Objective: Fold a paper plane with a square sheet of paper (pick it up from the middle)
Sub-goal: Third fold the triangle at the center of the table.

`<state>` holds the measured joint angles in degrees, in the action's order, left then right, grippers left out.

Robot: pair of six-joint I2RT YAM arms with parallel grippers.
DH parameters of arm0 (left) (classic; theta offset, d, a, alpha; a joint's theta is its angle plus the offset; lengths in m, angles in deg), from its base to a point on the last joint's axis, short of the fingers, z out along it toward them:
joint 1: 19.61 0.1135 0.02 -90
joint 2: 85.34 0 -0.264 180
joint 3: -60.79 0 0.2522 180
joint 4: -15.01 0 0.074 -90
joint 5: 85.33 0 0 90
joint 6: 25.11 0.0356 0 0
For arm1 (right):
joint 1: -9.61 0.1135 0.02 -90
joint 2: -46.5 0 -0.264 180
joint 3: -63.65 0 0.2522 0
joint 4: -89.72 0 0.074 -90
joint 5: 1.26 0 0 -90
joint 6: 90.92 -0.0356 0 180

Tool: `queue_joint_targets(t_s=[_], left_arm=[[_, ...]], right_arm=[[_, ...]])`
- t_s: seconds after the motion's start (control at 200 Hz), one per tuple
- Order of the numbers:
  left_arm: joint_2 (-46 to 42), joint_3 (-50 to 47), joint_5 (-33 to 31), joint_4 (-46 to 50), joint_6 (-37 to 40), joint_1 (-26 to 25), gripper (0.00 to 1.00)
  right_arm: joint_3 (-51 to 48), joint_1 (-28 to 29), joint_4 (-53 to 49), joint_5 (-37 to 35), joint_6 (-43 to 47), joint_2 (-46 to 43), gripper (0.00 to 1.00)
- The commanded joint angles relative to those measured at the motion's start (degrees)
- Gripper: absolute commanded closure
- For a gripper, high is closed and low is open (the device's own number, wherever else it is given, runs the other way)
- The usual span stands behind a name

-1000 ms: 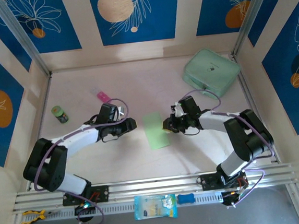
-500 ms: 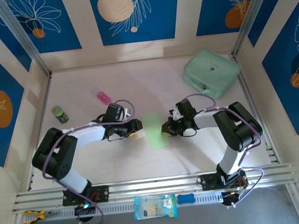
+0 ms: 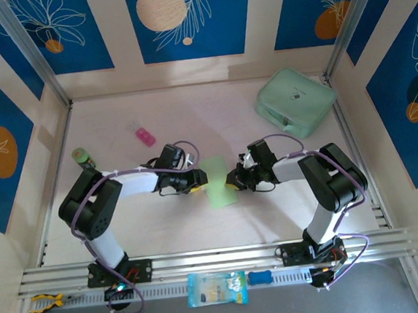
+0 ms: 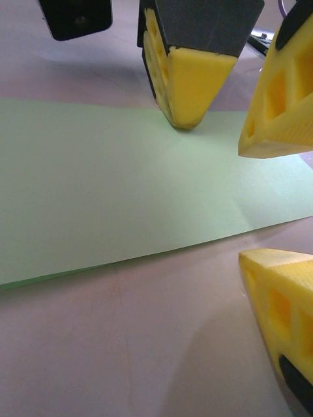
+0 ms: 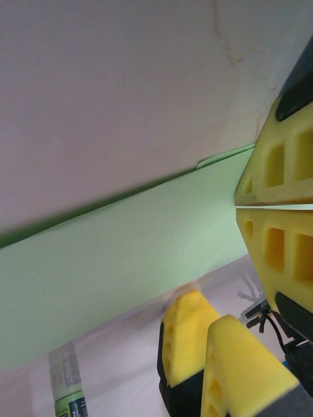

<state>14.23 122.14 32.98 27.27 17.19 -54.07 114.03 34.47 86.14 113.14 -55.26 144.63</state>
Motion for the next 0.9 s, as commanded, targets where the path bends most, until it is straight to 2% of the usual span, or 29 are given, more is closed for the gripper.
queue_joint_targets(t_s=[0.0, 0.25, 0.53, 0.895], left_arm=[[1.6, 2.0, 1.0, 0.1, -0.3, -0.7, 0.59], [4.4, 4.3, -0.5, 4.4, -0.1, -1.5, 0.68], [5.4, 4.9, -0.3, 4.2, -1.1, -1.9, 0.66], [4.6, 3.6, 0.6, -1.0, -4.3, -1.9, 0.63]], right_arm=[[-2.2, 1.0, -3.9, -3.3, -1.0, 2.8, 0.89], [-2.2, 1.0, -4.3, -3.5, -0.6, 2.8, 0.9], [-2.2, 1.0, -4.4, -3.4, -0.5, 2.8, 0.89], [-2.2, 0.9, -4.4, -3.3, -0.4, 2.7, 0.89]])
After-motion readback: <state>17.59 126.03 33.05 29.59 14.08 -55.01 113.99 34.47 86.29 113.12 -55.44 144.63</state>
